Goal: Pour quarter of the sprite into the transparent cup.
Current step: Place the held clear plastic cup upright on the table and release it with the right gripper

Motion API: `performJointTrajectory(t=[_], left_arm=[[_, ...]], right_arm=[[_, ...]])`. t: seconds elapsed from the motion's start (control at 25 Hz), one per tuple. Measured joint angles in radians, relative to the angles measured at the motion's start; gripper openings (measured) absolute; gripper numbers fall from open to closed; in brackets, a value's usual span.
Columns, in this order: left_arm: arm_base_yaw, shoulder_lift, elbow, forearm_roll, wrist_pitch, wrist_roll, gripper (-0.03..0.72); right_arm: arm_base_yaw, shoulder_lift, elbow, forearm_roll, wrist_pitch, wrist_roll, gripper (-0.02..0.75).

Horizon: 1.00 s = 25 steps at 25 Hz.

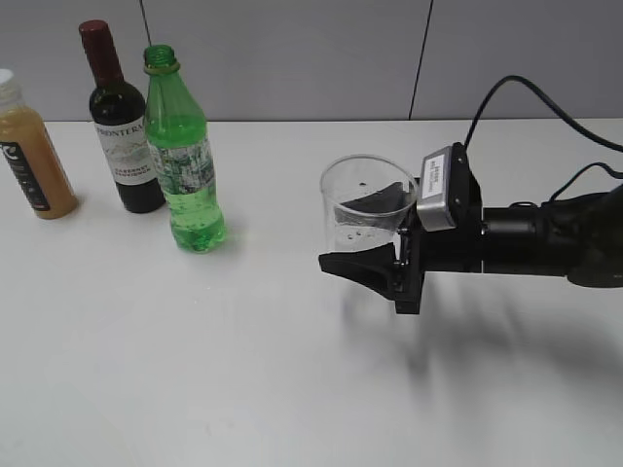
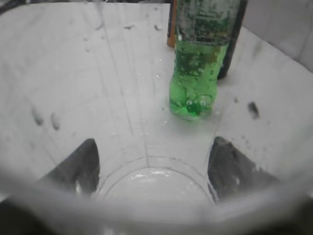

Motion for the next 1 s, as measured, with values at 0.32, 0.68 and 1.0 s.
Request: performJointTrajectory(t=[0.32,0.68,1.0], left_arm=[[0.000,0.000,0.000,0.000,0.000,0.000,0.228],[0.000,0.000,0.000,0.000,0.000,0.000,0.228],[0.000,0.000,0.000,0.000,0.000,0.000,0.228]], right_arm=[[0.110,0.087,-0.086,0.012,0.071,0.025,0.526],[0.158,0.170,-0.137,0.086,0.117,0.074,0.525],[0.172,0.234,-0.173,0.131,0.119,0.078,0.525]])
